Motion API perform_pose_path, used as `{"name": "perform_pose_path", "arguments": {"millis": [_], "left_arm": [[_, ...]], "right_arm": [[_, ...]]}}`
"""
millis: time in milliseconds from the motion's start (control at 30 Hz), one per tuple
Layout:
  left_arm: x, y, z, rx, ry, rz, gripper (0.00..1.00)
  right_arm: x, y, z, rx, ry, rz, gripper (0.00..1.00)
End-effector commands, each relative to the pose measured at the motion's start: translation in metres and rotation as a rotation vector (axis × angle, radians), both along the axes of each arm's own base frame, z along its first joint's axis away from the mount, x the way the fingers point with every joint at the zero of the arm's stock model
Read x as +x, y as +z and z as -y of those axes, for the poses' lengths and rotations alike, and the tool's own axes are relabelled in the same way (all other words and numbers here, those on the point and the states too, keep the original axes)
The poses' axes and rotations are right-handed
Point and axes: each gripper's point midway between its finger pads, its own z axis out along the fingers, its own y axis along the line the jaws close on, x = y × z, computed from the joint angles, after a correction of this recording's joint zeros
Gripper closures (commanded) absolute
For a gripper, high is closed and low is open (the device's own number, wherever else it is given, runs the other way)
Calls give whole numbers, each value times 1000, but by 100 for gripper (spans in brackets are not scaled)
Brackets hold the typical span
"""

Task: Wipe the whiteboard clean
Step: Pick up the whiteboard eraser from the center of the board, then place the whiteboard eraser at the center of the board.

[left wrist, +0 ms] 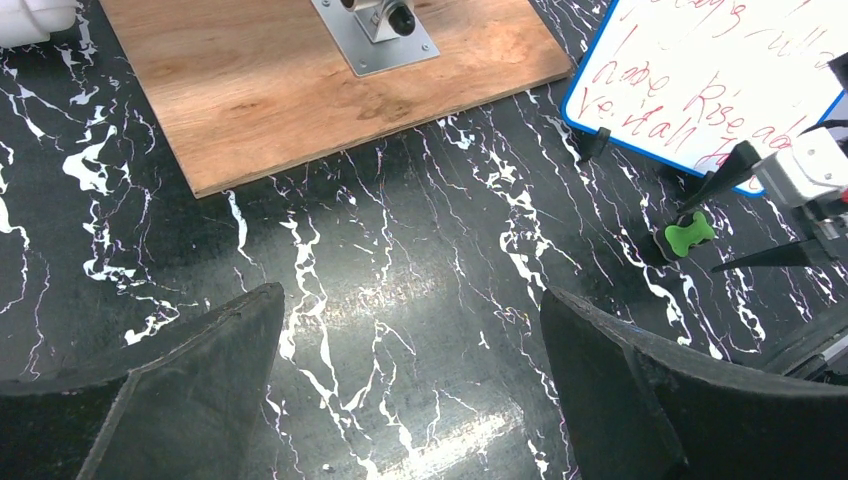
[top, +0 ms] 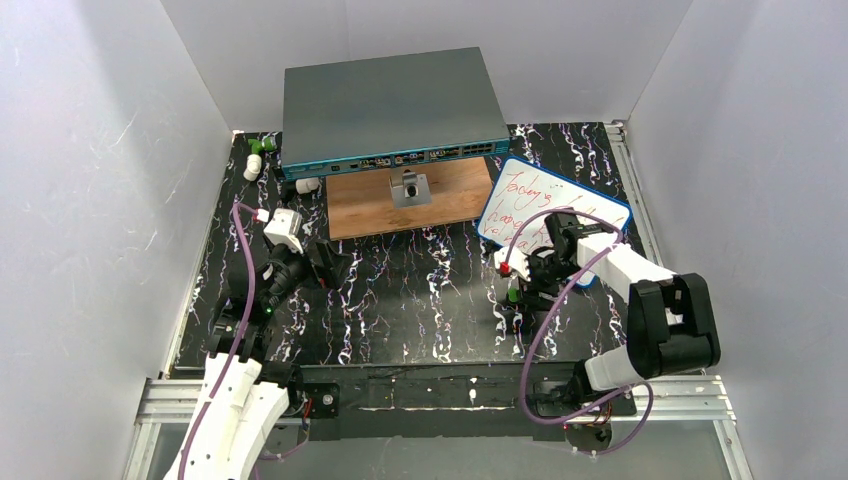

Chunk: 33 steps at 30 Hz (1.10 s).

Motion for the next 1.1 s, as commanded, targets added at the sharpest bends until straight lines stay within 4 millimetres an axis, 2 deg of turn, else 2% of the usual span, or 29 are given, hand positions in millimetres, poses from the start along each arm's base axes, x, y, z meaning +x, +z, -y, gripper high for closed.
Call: {"name": "perform_pose_path", "arguments": {"millis": [0,233,367,533,600,700,767,900,1067], "left_arm": [[0,17,5,-12,-29,51,0],[0,18,4,-10,-29,54,0],[0,16,5,-10,-35,46,0],[1,15,7,-11,-44,38,1],[0,15,8,-11,-49,39,0],[0,14,8,-8,-55,39,0],[0,14,8,-7,-57,36,0],[0,14,10,-7,-68,41,1],[-1,16,14,-17,-90,42,1]], "right_arm": [[18,-5,-1,-50,7,44,26],[10,-10,-13,-70,46,27,49],[-5,-7,-33,-60,128,9,70],[-31,0,-75,-71,314,-8,76],[-37,7,-98,-81,398,5,76],[-45,8,-129,-113,479,-5,78],[-45,6,-146,-126,495,4,74],[-48,0,-170,-135,459,5,37],[-44,6,-175,-115,391,8,27]]}}
